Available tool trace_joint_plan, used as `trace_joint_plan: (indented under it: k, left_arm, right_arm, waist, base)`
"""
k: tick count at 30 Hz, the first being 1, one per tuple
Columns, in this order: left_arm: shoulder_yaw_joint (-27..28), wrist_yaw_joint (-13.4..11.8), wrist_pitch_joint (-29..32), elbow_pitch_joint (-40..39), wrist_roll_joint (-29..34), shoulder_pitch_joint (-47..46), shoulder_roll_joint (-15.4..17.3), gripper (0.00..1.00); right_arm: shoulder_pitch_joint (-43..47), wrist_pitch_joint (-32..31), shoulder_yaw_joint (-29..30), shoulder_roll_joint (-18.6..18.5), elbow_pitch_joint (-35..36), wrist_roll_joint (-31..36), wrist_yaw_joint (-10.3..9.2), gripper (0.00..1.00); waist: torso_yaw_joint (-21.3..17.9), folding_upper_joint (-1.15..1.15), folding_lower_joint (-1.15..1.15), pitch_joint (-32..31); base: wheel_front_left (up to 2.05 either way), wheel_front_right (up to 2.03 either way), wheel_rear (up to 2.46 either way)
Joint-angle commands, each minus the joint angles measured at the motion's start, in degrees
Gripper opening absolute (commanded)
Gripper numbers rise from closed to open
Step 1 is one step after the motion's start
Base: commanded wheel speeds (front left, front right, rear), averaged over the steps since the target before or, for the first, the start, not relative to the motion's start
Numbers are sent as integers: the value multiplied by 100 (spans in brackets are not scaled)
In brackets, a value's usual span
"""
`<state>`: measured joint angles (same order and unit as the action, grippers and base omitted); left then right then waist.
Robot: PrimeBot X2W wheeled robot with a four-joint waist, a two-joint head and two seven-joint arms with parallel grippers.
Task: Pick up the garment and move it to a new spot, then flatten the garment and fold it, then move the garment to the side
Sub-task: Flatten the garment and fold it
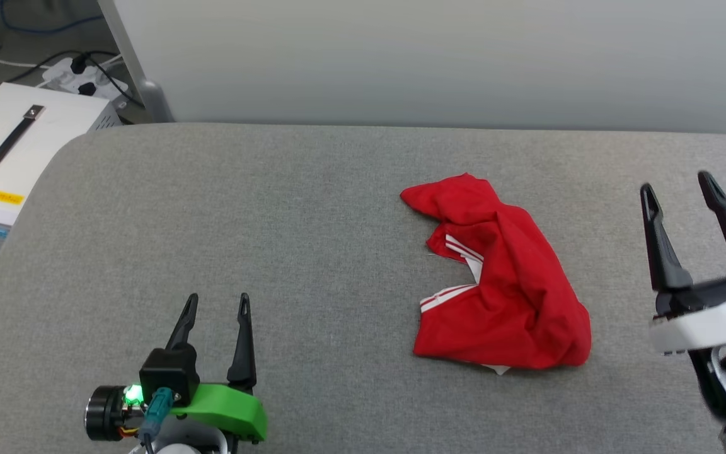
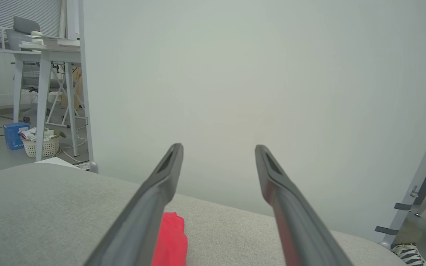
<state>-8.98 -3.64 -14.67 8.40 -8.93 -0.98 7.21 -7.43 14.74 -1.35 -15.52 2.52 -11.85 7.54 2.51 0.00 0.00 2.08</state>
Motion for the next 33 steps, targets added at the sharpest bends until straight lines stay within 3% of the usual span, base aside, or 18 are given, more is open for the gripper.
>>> trace_joint_plan:
  k: [1,5,10,14,15,17,22,27,33]
  left_arm:
    - [36,43,-32,-48,59,-142,-41,100]
    - [103,81,-33,-123,120,-315,-112,100]
    - [156,125,-33,-227,203,-527,-199,100]
    - [177,158,-33,-305,256,-687,-261,100]
    - [182,172,-33,-342,272,-759,-291,100]
    - [173,188,-33,-383,286,-836,-319,100]
    - [134,223,-33,-408,299,-1026,-375,100]
    - [94,232,-33,-391,301,-1151,-406,100]
    - [95,208,-33,-324,303,-1184,-422,100]
  right_arm:
    - [-353,26,-210,-232,-199,-208,-5,100]
    - [-1463,-627,-1171,-1123,-795,-916,-5,100]
    - [-2766,-2533,-2700,-2066,-1180,-2147,-5,100]
    - [-3530,-4137,-3645,-2445,-1387,-3125,-5,100]
    - [-3833,-4783,-3961,-2527,-1495,-3485,-5,100]
    - [-4121,-5204,-4244,-2566,-1615,-3668,-5,100]
    - [-4491,-5650,-4809,-2380,-2146,-3966,-5,100]
    - [-4420,-5689,-5487,-2213,-2656,-4066,-5,100]
    - [-4279,-5211,-6068,-2123,-2976,-4212,-5,100]
  waist:
    - [89,0,0,254]
    - [161,0,0,533]
    - [253,0,0,886]
    - [341,0,0,1136]
    - [386,0,0,1268]
    - [439,0,0,1417]
    - [591,0,0,1758]
    - [703,0,0,1934]
    - [723,0,0,1906]
  base:
    - [0,0,0]
    - [0,0,0]
    - [0,0,0]
    - [0,0,0]
    - [0,0,0]
    - [0,0,0]
    - [0,0,0]
    - [0,0,0]
    - [0,0,0]
